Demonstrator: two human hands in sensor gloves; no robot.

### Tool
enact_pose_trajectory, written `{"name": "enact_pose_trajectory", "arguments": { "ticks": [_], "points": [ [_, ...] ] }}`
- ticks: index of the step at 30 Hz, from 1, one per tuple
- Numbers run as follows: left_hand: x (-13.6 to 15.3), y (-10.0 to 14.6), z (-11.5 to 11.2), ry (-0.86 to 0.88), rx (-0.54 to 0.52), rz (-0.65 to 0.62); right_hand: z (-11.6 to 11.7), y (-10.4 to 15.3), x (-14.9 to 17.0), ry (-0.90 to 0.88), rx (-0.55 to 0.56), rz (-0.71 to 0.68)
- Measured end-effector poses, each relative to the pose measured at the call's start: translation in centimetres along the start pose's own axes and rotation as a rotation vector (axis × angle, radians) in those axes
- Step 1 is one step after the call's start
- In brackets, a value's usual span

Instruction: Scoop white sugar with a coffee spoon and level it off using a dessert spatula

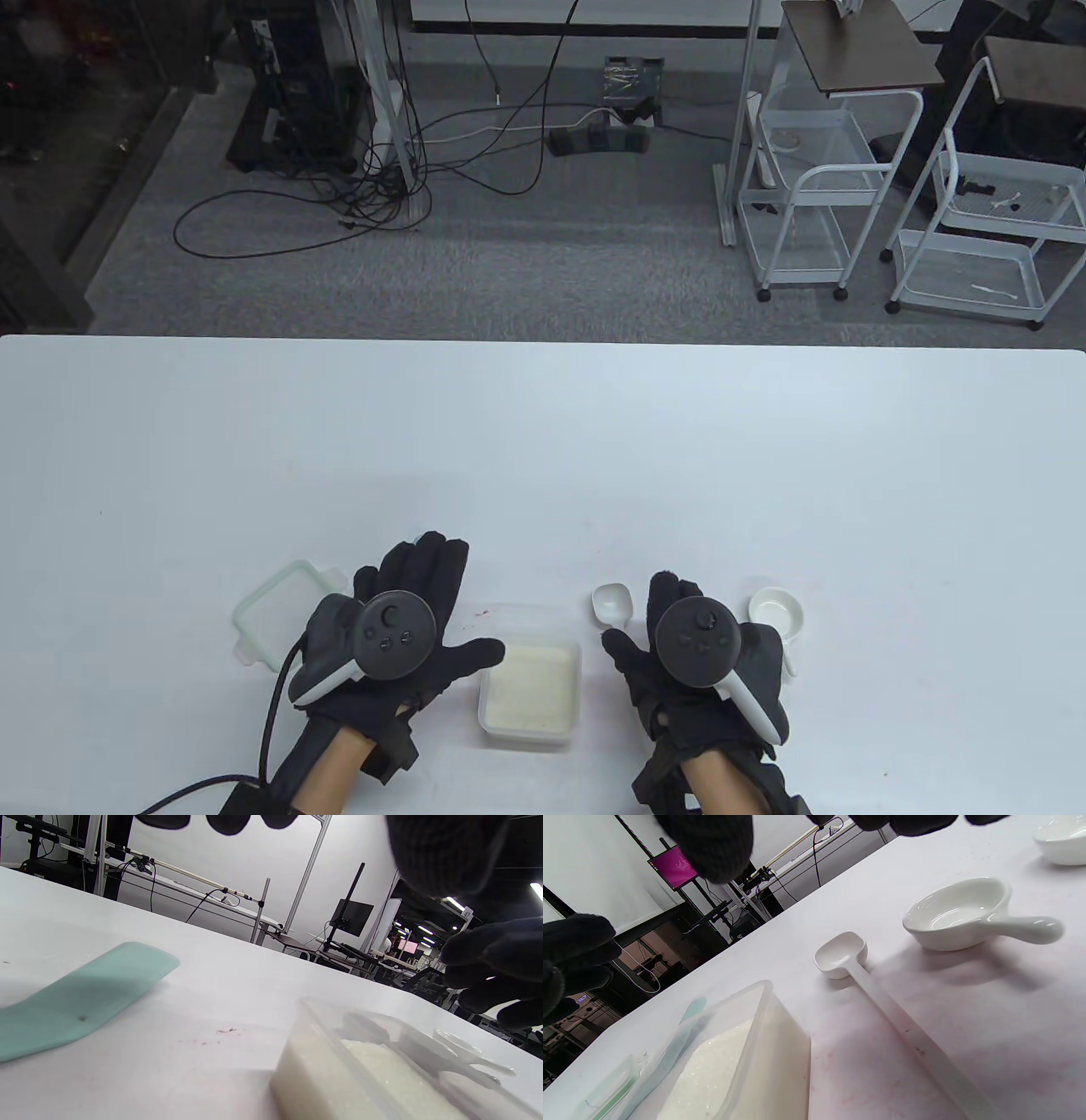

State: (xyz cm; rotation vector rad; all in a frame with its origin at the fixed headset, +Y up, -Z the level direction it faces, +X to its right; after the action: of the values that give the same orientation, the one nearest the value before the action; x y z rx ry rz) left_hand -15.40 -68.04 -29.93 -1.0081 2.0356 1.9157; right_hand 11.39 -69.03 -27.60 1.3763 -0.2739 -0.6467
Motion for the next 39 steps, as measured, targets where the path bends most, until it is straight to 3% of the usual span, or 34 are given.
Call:
{"name": "enact_pose_trajectory", "arguments": {
  "ticks": [7, 17, 27, 39],
  "points": [
    [0.4, 0.1, 0.0, 0.006, 0.005, 0.015, 0.1, 0.0, 0.0, 0.034, -0.013, 0.028],
    [0.3, 0.0, -0.4, -0.020, 0.026, 0.017, 3.9, -0.5, 1.4, 0.162, -0.222, 0.204],
    [0.4, 0.1, -0.5, -0.021, 0.035, 0.028, 6.6, -1.0, 1.9, 0.368, -0.291, 0.279],
    [0.3, 0.1, -0.8, -0.028, 0.059, 0.039, 7.8, -1.5, 1.1, 0.566, -0.228, 0.283]
  ]
}}
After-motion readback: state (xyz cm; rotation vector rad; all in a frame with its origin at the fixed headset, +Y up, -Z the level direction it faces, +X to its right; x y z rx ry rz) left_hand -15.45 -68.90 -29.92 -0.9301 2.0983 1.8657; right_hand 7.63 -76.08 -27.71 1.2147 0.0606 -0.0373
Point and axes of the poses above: the tracker on the back of each hand, its own x axis roughly to the little-finger side, its own y axis roughly from the fingertips to the wrist, z = x × y, the point moved 5 cm from there along -y, roughly from the wrist to the fingertips, and after that the axes turned 12 degrees about -z, right-handed, at the moved point
